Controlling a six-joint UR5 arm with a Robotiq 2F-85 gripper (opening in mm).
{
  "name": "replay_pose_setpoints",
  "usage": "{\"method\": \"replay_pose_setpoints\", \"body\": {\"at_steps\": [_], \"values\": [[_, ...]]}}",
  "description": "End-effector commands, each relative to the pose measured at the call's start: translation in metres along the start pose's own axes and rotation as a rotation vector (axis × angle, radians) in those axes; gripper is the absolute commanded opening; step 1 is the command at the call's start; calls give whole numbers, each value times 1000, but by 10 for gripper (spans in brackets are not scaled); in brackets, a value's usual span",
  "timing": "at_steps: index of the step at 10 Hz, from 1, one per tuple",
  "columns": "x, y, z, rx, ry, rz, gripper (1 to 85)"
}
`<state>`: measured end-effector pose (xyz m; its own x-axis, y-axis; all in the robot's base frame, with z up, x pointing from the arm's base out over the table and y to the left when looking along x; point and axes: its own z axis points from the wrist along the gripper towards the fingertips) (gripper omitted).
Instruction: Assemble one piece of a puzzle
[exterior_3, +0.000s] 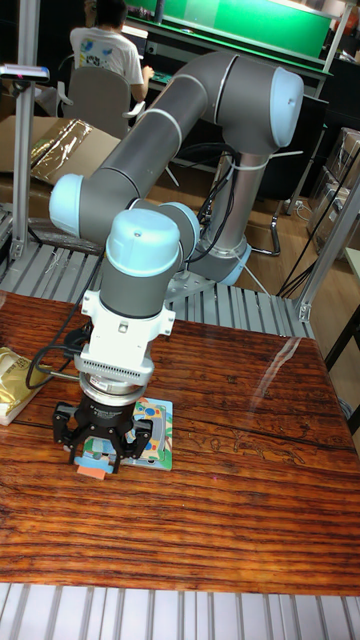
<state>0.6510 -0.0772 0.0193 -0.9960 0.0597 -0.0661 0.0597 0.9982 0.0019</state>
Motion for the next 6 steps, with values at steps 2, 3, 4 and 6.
{"method": "replay_pose_setpoints", "body": {"at_steps": [2, 3, 4, 6], "values": [[-7, 5, -1, -26, -22, -10, 433], [-10, 6, -1, -27, -31, -21, 430], [-14, 8, -1, -34, -47, -37, 427], [-20, 10, -2, -42, -73, -56, 427]]}}
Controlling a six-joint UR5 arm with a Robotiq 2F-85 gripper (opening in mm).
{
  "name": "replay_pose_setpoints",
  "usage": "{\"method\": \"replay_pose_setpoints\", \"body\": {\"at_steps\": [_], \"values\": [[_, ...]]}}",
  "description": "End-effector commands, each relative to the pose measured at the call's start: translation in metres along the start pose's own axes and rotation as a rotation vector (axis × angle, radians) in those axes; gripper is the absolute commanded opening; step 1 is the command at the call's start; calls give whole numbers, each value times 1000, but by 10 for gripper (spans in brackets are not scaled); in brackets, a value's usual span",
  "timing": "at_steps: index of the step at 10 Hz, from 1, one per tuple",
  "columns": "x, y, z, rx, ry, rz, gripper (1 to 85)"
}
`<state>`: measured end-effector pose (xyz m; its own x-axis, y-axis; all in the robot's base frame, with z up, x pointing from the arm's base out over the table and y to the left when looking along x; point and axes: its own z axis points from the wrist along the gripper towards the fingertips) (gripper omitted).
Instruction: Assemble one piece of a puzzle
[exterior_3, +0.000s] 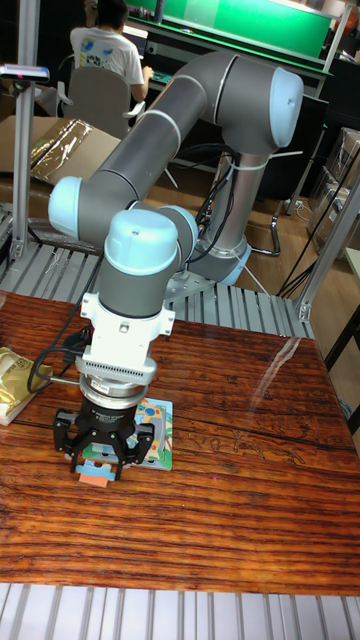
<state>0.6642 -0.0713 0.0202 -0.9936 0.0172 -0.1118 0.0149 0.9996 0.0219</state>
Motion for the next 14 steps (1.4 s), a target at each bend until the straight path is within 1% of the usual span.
{"method": "replay_pose_setpoints", "body": {"at_steps": [1, 3, 5, 7, 8, 10, 11, 12, 14], "values": [[-9, 4, -1, -21, -33, -11, 430], [-10, 6, -1, -29, -36, -6, 427], [-6, 7, -1, -32, -22, -1, 420], [2, 1, -2, -11, 5, 6, 413], [9, -4, -4, 0, 14, 17, 403], [19, -12, -9, 6, 12, 37, 400], [27, -12, -13, 5, 20, 51, 397], [31, -13, -15, 8, 23, 52, 397], [32, -10, -16, -3, 22, 44, 407]]}}
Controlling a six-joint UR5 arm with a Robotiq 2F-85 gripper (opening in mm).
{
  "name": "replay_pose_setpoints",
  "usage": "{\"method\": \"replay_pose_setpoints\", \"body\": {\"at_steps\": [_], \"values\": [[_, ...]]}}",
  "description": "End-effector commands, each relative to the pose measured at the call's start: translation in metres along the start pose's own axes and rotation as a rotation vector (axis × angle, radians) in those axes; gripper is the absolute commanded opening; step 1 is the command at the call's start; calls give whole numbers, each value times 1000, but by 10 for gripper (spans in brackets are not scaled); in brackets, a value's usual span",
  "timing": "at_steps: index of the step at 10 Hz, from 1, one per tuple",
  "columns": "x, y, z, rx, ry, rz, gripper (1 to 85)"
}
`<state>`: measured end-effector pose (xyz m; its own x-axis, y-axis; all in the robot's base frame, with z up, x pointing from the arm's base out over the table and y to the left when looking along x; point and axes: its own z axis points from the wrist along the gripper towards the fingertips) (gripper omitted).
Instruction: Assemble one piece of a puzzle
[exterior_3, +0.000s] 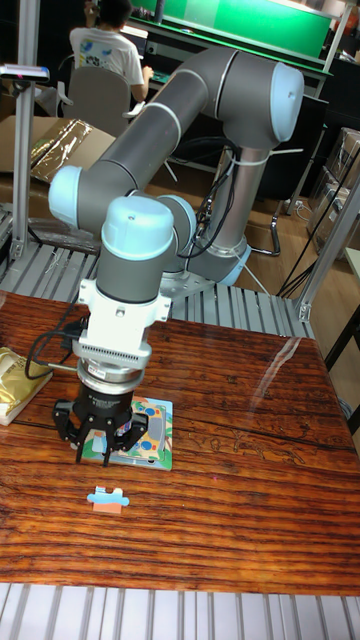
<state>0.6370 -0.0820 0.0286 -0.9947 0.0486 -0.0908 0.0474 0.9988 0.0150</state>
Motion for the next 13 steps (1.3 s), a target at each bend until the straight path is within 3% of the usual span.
{"method": "replay_pose_setpoints", "body": {"at_steps": [1, 3, 4, 5, 7, 8, 9, 11, 12, 13], "values": [[7, 2, -5, -18, -1, 5, 407], [10, 4, -6, -21, 11, -40, 407], [10, 5, -5, -21, 12, -179, 403], [0, 11, -5, -10, -14, -318, 410], [-6, 28, -7, -26, -5, -469, 397], [-5, 43, -5, -83, -5, -585, 400], [-13, 45, -3, -90, -37, -745, 413], [-25, 47, 0, -91, -96, -927, 437], [-22, 43, 3, -97, -84, -992, 467], [-19, 29, 6, -60, -47, -1071, 473]]}}
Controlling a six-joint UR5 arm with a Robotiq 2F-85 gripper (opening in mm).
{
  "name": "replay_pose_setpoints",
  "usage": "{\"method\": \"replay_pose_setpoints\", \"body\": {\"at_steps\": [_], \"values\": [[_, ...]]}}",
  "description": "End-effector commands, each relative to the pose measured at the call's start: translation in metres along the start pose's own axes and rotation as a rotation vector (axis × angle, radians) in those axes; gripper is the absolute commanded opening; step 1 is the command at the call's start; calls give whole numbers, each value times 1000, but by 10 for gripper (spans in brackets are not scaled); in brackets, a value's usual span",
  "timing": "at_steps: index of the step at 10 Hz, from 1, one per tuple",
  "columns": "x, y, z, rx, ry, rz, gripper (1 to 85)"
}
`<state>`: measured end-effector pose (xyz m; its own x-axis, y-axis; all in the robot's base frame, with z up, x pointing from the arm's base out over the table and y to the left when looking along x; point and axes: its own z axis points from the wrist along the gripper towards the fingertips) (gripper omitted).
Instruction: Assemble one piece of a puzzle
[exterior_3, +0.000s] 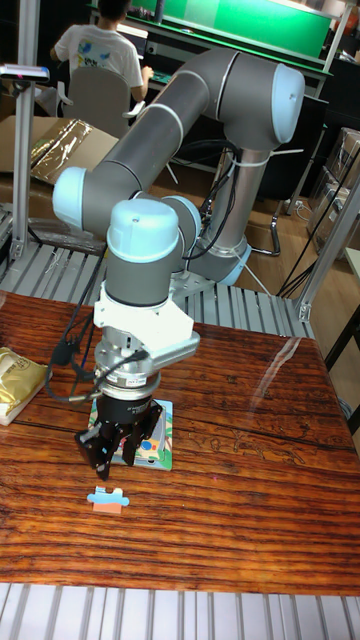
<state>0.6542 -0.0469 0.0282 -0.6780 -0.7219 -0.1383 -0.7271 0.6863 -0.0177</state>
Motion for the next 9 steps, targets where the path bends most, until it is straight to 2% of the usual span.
{"method": "replay_pose_setpoints", "body": {"at_steps": [1, 2, 5, 7, 9], "values": [[10, -17, 5, 30, 44, -300, 503], [13, -22, 7, 38, 56, -369, 523], [17, -24, 17, 17, 40, -503, 557], [12, -20, 18, 2, 32, -581, 573], [12, -13, 15, -25, 50, -653, 577]]}}
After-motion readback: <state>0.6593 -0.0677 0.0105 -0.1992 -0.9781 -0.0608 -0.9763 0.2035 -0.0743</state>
